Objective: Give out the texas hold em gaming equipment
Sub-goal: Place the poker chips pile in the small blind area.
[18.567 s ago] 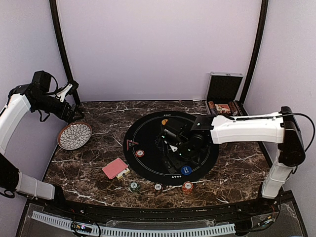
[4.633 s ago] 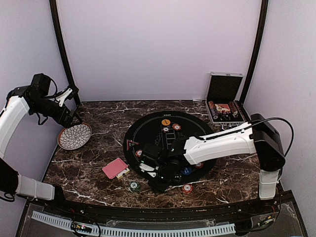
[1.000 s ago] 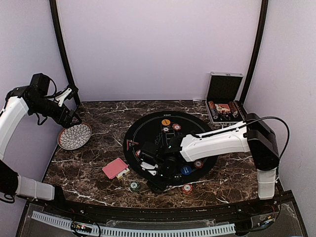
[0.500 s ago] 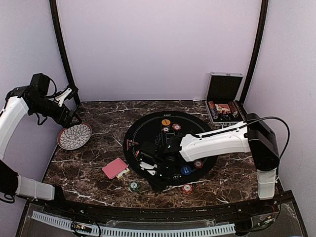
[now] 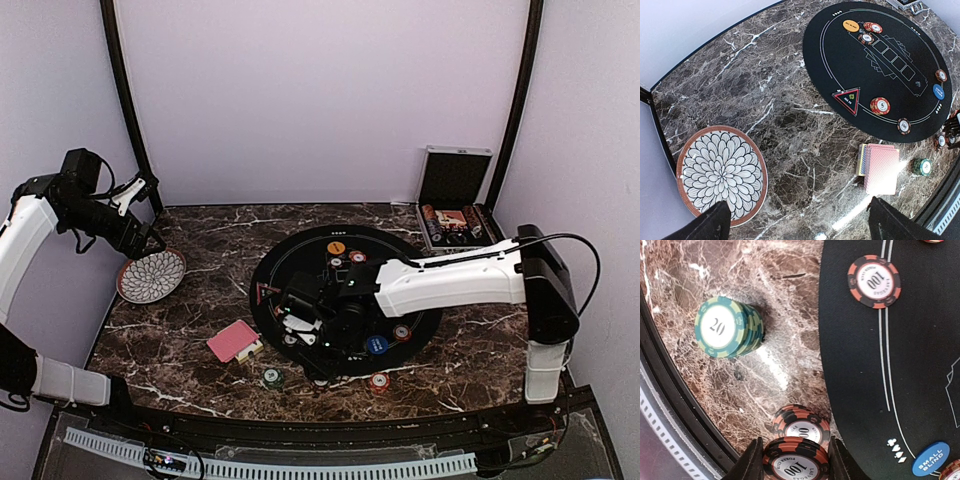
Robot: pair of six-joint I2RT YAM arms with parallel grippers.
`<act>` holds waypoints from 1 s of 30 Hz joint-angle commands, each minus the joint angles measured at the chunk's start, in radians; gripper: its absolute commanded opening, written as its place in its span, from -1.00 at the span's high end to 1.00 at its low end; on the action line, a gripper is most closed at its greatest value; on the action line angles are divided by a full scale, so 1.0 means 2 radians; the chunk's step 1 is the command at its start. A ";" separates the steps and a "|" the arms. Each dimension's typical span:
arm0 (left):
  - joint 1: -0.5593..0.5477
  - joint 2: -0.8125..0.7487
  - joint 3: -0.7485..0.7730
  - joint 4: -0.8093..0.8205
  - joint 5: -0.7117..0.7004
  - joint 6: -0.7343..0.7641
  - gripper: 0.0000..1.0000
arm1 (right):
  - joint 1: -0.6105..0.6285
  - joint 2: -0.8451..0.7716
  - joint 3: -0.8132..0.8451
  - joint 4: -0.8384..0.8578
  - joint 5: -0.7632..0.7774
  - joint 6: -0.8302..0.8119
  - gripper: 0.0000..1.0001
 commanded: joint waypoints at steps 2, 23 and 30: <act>-0.001 -0.008 0.008 -0.017 0.001 0.007 -0.97 | -0.031 -0.027 -0.007 0.000 0.022 0.018 0.67; -0.001 -0.007 0.009 -0.018 -0.001 0.008 -0.98 | -0.085 -0.015 -0.099 0.051 0.074 0.034 0.54; -0.001 -0.006 0.009 -0.019 -0.002 0.008 -0.98 | -0.085 -0.017 -0.097 0.052 0.077 0.034 -0.06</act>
